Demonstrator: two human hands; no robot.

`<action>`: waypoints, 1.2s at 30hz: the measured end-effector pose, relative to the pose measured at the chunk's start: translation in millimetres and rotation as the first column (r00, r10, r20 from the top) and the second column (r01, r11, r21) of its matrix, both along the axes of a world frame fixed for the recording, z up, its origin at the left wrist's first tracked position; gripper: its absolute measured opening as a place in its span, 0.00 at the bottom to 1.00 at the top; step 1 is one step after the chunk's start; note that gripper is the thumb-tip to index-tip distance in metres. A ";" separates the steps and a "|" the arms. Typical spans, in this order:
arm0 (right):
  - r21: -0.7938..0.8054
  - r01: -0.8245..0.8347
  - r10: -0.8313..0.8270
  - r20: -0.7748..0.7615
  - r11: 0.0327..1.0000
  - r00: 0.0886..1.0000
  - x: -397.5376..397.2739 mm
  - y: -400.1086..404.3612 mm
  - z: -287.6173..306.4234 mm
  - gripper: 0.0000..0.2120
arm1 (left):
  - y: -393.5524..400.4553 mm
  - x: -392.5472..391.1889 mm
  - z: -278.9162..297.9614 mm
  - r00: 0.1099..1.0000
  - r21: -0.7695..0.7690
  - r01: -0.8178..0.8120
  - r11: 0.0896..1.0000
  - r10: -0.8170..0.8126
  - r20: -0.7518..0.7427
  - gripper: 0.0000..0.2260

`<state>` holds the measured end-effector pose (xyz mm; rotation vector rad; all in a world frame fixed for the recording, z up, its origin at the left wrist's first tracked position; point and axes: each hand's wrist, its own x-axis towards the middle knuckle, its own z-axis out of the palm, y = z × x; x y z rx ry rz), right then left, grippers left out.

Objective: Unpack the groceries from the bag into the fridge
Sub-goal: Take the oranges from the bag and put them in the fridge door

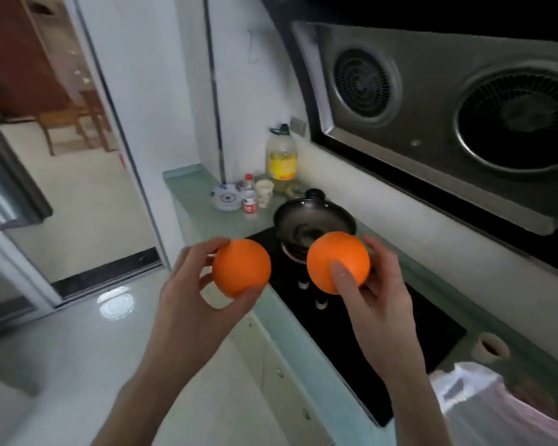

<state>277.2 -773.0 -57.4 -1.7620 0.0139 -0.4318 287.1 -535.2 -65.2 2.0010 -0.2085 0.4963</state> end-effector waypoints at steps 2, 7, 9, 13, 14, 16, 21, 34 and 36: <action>0.026 -0.072 0.072 0.004 0.997 0.997 7.2 40.7 2.0 0.33 | 37.6 -10.4 2.5 0.998 -0.018 -0.065 0.998 0.065 0.014 0.30; 0.083 -0.217 0.216 0.015 0.973 0.976 12.4 135.4 1.2 0.27 | 118.5 -37.3 7.2 0.980 -0.063 -0.200 0.978 0.201 0.014 0.31; 0.114 -0.266 0.265 0.018 0.957 0.964 12.6 171.9 1.4 0.26 | 148.4 -46.3 8.8 0.973 -0.111 -0.230 0.967 0.232 0.007 0.31; 0.163 -0.343 0.341 0.039 0.925 0.939 12.0 235.8 6.9 0.27 | 201.2 -63.2 17.3 0.954 -0.151 -0.295 0.944 0.299 0.007 0.31; 0.168 -0.357 0.355 0.043 0.919 0.934 11.6 249.2 8.6 0.28 | 213.6 -67.0 19.3 0.948 -0.141 -0.315 0.939 0.319 0.008 0.32; 0.153 -0.386 0.383 0.050 0.910 0.922 11.0 273.9 12.7 0.28 | 236.9 -74.3 23.3 0.929 -0.129 -0.366 0.922 0.369 0.002 0.34; 0.089 -0.471 0.466 0.070 0.878 0.882 18.4 328.3 19.2 0.32 | 290.6 -86.7 30.7 0.878 -0.165 -0.469 0.868 0.478 0.020 0.34; 0.111 -0.689 0.669 0.168 0.717 0.724 64.9 505.7 26.0 0.29 | 430.8 -89.1 51.3 0.695 -0.170 -0.698 0.696 0.715 0.075 0.27; 0.127 -0.707 0.688 0.169 0.695 0.706 75.9 533.3 27.9 0.27 | 452.6 -82.2 59.9 0.680 -0.154 -0.712 0.685 0.728 0.089 0.27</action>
